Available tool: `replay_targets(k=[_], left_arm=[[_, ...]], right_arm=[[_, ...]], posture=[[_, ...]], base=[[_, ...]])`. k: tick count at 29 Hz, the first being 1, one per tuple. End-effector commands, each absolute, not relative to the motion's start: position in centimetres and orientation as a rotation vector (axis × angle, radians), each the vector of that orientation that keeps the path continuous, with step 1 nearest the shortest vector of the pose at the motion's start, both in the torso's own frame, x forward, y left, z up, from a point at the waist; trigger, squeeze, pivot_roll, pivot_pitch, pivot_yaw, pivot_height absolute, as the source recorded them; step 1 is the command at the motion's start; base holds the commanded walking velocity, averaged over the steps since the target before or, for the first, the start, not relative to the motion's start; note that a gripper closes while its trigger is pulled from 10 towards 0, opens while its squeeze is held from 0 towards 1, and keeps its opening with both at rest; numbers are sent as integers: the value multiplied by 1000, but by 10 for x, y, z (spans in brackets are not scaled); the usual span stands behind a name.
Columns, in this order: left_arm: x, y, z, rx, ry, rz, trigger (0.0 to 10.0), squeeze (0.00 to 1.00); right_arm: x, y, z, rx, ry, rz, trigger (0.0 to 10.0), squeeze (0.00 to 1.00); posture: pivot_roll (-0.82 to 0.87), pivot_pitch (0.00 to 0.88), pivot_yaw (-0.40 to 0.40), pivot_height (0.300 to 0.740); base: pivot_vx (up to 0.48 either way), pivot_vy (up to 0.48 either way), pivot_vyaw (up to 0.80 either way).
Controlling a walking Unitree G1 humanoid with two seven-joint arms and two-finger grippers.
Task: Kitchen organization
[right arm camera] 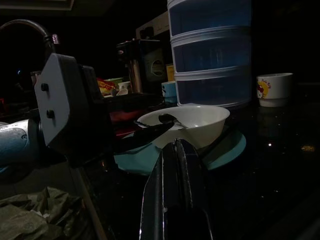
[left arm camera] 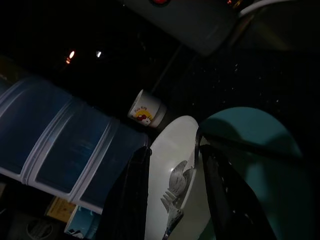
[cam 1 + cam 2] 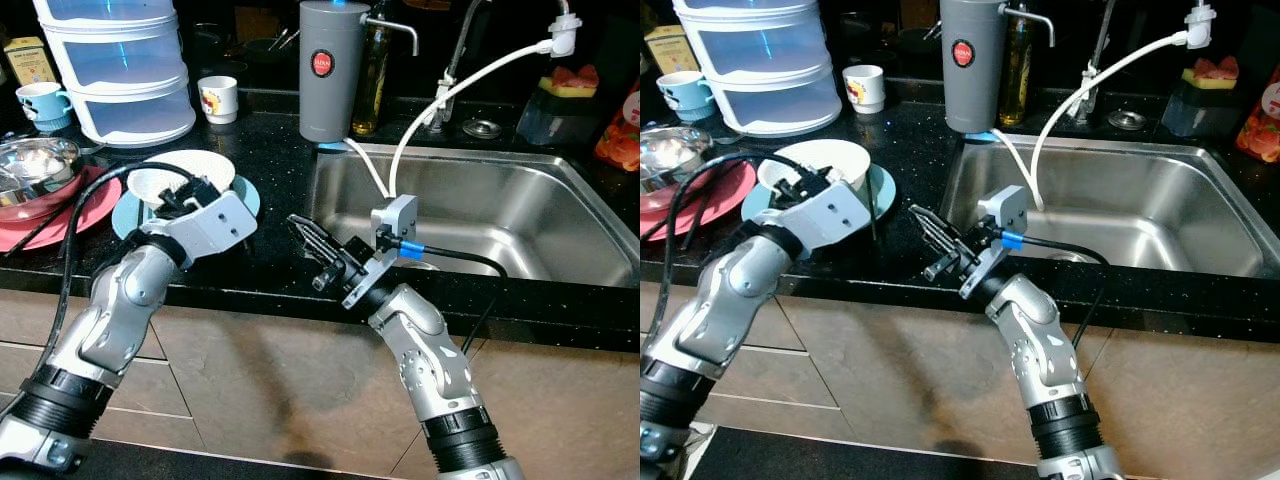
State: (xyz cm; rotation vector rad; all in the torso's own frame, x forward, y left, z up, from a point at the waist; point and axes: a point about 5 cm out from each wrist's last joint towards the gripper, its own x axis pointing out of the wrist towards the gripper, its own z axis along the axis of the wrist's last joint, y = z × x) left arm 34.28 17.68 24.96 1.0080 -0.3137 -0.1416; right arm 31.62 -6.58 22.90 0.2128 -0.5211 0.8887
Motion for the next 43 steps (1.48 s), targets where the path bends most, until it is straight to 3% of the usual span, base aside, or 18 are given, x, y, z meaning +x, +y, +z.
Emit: replay_targets(k=[1, 7, 8, 10, 11, 12, 13, 36, 43], left_arm=[[345, 181, 247, 1033, -278, -134, 10000, 0], [347, 186, 244, 1024, -252, -118, 10000, 0], [347, 186, 244, 1023, -250, -117, 8196, 0], [347, 186, 244, 1023, -250, -117, 8196, 0], [347, 187, 244, 1021, -249, -116, 3137, 0], [347, 187, 244, 1021, -249, -116, 3137, 0], [347, 187, 245, 1019, -249, -115, 0, 0], [347, 183, 262, 1020, -318, -109, 0, 0], [341, 181, 291, 962, -417, -11, 118, 0]], right_arm=[[317, -67, 227, 211, -520, 881, 10000, 0], [317, -67, 227, 211, -519, 879, 10000, 0], [317, -67, 227, 211, -519, 879, 10000, 0], [317, -67, 227, 211, -519, 879, 10000, 0], [318, -67, 227, 211, -520, 878, 10000, 0], [318, -67, 227, 211, -520, 878, 10000, 0], [318, -67, 227, 211, -521, 878, 10000, 0], [318, -68, 227, 212, -527, 872, 10000, 0], [318, -68, 227, 211, -526, 874, 10000, 0]], posture=[[145, 62, 13, 740], [145, 63, 12, 740], [146, 63, 11, 740], [146, 63, 11, 740], [147, 63, 11, 740], [147, 63, 11, 740], [147, 63, 12, 740], [150, 61, 14, 740], [151, 63, 12, 740]], base=[[0, 0, 0], [0, 0, 0], [0, 0, 0], [0, 0, 0], [0, 0, 0], [0, 0, 0], [0, 0, 0], [0, 0, 0], [0, 0, 0]])
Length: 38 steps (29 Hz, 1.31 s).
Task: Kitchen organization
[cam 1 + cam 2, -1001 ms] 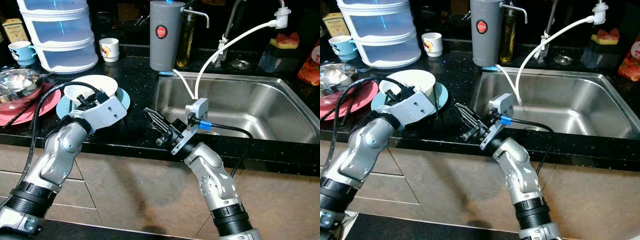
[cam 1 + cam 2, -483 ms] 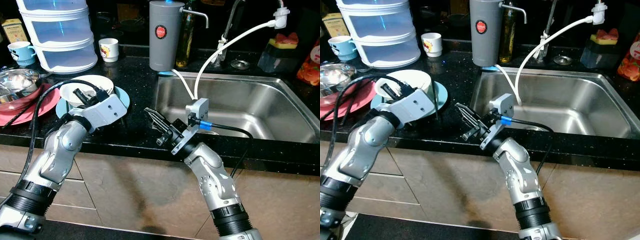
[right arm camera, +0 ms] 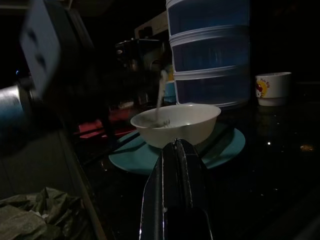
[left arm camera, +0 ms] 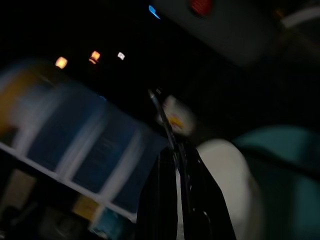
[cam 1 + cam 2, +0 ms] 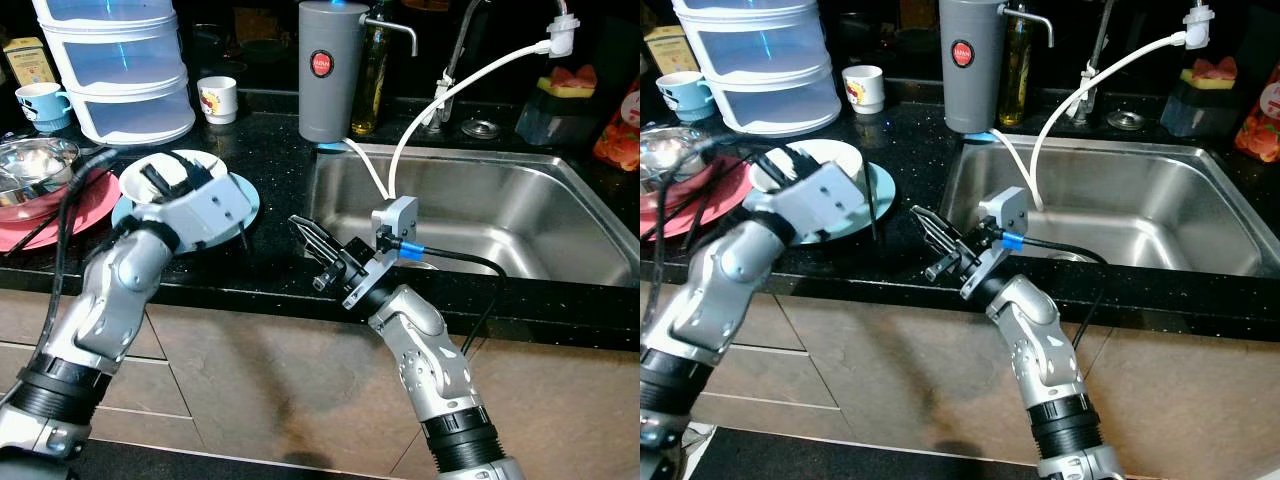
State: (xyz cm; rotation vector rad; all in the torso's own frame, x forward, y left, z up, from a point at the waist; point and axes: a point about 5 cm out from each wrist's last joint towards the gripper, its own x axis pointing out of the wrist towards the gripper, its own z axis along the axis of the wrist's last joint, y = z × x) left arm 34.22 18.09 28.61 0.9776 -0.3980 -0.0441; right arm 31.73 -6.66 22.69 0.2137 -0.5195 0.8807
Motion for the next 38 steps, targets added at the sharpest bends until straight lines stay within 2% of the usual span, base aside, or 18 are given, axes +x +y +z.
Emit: replay_targets(k=[1, 4, 5, 13, 16, 21, 26, 30, 31, 38], left_arm=[[341, 182, 293, 956, -425, 3, 1490, 0], [340, 182, 295, 949, -435, 18, 1490, 0], [340, 183, 297, 942, -439, 31, 706, 0], [339, 185, 299, 929, -432, 72, 667, 0], [339, 186, 301, 926, -438, 86, 0, 0], [335, 182, 318, 904, -574, 68, 0, 0], [333, 180, 322, 882, -615, 62, 0, 0], [327, 180, 333, 790, -697, 55, 0, 0], [323, 179, 342, 721, -752, 53, 0, 0], [321, 179, 349, 652, -800, 43, 0, 0]], right_arm=[[318, -68, 227, 211, -526, 875, 10000, 0], [318, -67, 227, 210, -525, 876, 10000, 0], [318, -67, 227, 210, -525, 877, 10000, 0], [318, -68, 227, 205, -523, 878, 10000, 0], [318, -68, 226, 205, -523, 878, 10000, 0], [318, -67, 227, 209, -529, 875, 10000, 0], [318, -67, 227, 214, -532, 870, 10000, 0], [319, -68, 229, 229, -538, 854, 10000, 0], [319, -69, 230, 243, -539, 846, 10000, 0], [320, -69, 230, 249, -539, 843, 10000, 0]], posture=[[151, 63, 12, 740], [151, 63, 12, 740], [149, 62, 12, 740], [145, 56, 13, 740], [145, 50, 12, 740], [146, 43, 11, 740], [146, 41, 10, 740], [146, 41, 10, 740], [147, 46, 10, 740], [150, 50, 9, 740]], base=[[0, 0, 0], [0, 0, 0], [0, 0, 0], [0, 0, 0], [0, 0, 0], [0, 0, 0], [0, 0, 0], [0, 0, 0], [0, 0, 0], [0, 0, 0]])
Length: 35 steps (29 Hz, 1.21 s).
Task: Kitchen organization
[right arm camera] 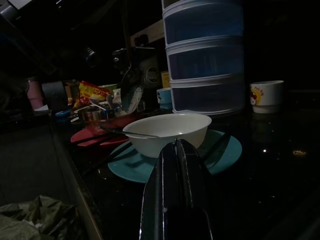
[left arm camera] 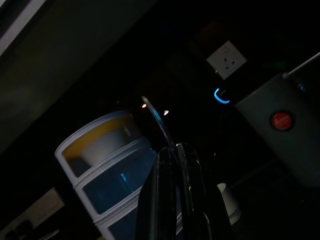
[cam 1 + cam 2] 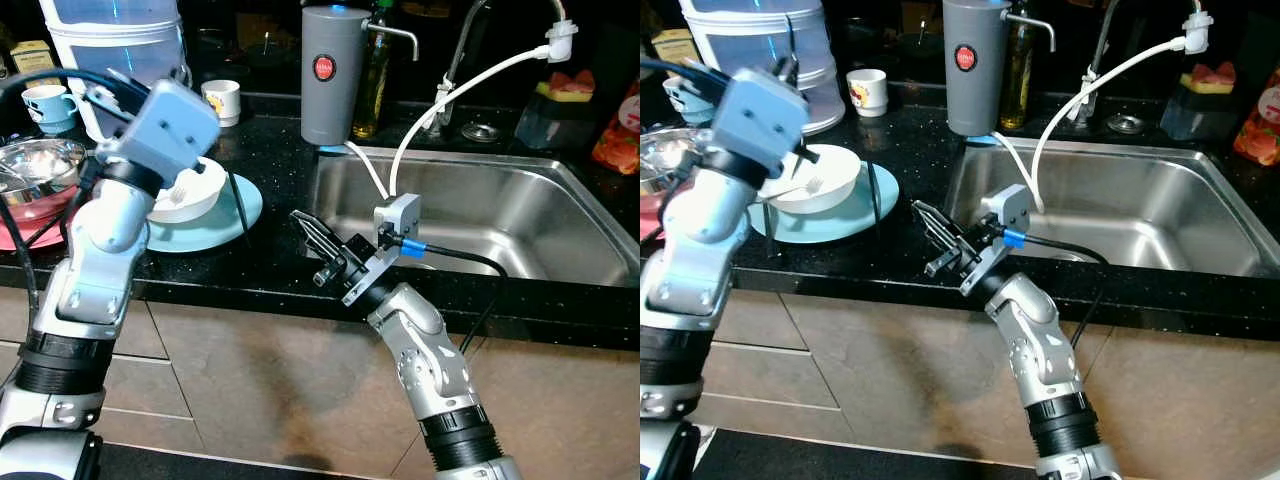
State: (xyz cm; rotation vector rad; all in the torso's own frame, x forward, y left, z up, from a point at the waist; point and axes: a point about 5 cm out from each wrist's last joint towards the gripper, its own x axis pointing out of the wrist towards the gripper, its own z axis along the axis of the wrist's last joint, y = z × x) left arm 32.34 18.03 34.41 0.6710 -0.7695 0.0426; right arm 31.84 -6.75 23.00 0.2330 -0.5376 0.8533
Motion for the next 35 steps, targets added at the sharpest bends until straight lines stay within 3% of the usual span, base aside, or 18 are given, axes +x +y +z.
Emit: replay_targets(k=[1, 5, 7, 8, 10, 11, 13, 14, 21, 26, 35], left_arm=[[321, 179, 350, 640, -806, 38, 0, 0], [323, 181, 351, 551, -812, 3, 0, 0], [324, 185, 353, 354, -816, -74, 0, 0], [325, 189, 354, 155, -821, -145, 0, 0], [325, 193, 354, 31, -819, -203, 0, 0], [325, 194, 354, 3, -822, -214, 0, 0], [325, 196, 354, -31, -823, -224, 0, 0], [325, 198, 354, -68, -829, -230, 0, 0], [324, 217, 354, -334, -857, -268, 0, 0], [323, 225, 352, -409, -867, -275, 0, 0], [315, 234, 352, -676, -889, -440, 0, 0]], right_arm=[[320, -69, 230, 250, -540, 843, 10000, 0], [320, -69, 230, 256, -541, 840, 10000, 0], [320, -69, 230, 271, -539, 830, 10000, 0], [320, -69, 231, 293, -536, 815, 10000, 0], [322, -70, 231, 334, -529, 790, 10000, 0], [323, -71, 231, 349, -526, 779, 10000, 498], [323, -72, 231, 363, -525, 766, 10000, 498], [324, -73, 231, 389, -521, 753, 10000, 1000], [322, -70, 231, 491, -497, 756, 10000, 1000], [322, -69, 231, 539, -487, 757, 10000, 1000], [318, -67, 235, 770, -412, 819, 10000, 1000]], posture=[[150, 50, 9, 740], [150, 50, 9, 740], [151, 55, 9, 740], [149, 58, 11, 740], [148, 59, 12, 740], [148, 59, 12, 740], [150, 60, 12, 740], [150, 60, 12, 740], [147, 67, 13, 740], [146, 68, 12, 740], [142, 80, 8, 740]], base=[[0, 0, 0], [0, 0, 0], [0, 0, 0], [0, 0, 0], [0, 0, 0], [0, 0, 0], [0, 0, 0], [0, 0, 0], [0, 0, 0], [0, 0, 0], [0, 0, 0]])
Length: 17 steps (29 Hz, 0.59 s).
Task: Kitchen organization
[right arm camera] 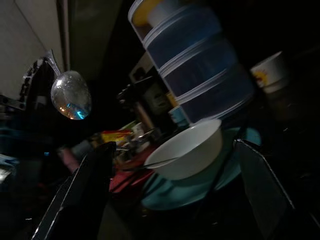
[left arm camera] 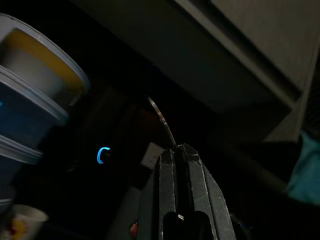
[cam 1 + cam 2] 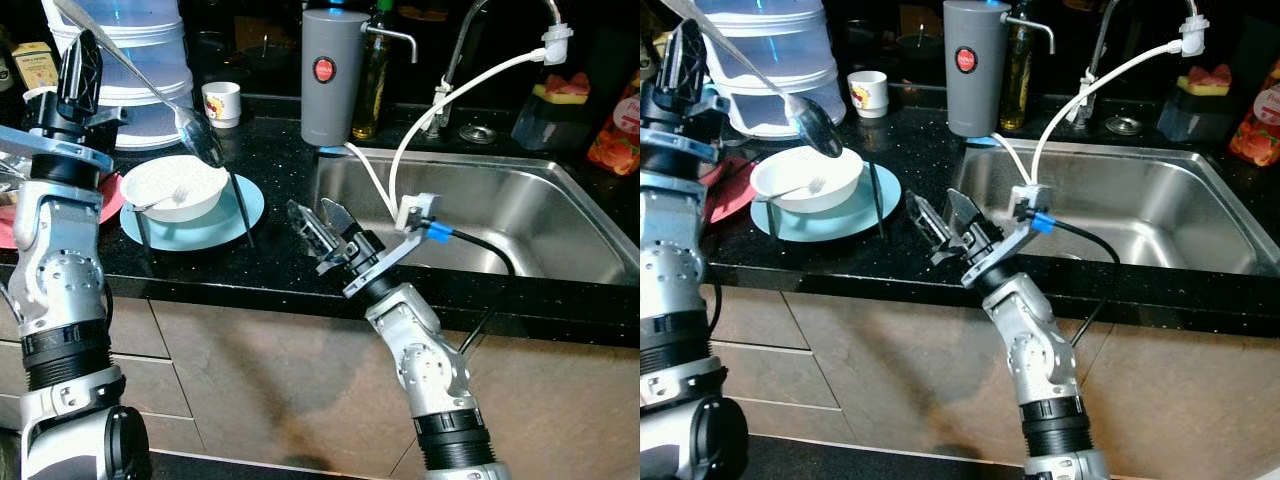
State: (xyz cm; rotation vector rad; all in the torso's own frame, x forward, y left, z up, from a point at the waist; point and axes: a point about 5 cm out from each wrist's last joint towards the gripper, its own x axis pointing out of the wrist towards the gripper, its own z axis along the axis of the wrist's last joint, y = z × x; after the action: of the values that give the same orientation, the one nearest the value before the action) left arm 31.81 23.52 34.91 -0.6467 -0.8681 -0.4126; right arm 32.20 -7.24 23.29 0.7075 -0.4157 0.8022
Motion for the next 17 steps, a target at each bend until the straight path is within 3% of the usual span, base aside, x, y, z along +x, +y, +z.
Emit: replay_targets(k=[1, 4, 5, 9, 17], left_arm=[[315, 234, 352, -676, -889, -440, 0, 0], [315, 234, 351, -710, -892, -443, 0, 0], [316, 229, 347, -757, -880, -459, 0, 0], [316, 222, 340, -837, -858, -496, 0, 0], [317, 215, 328, -987, -826, -508, 0, 0]], right_arm=[[318, -67, 235, 770, -412, 819, 10000, 1000], [315, -61, 235, 765, -388, 851, 10000, 1000], [310, -50, 237, 799, -347, 887, 10000, 0], [308, -42, 247, 941, -319, 870, 10000, 0], [303, -39, 260, 1013, -313, 891, 10000, 0]], posture=[[142, 80, 8, 740], [137, 83, 11, 740], [132, 90, 13, 740], [132, 97, 10, 740], [130, 101, 7, 740]], base=[[0, 0, 0], [0, 0, 0], [0, 0, 0], [0, 0, 0], [0, 0, 0]])
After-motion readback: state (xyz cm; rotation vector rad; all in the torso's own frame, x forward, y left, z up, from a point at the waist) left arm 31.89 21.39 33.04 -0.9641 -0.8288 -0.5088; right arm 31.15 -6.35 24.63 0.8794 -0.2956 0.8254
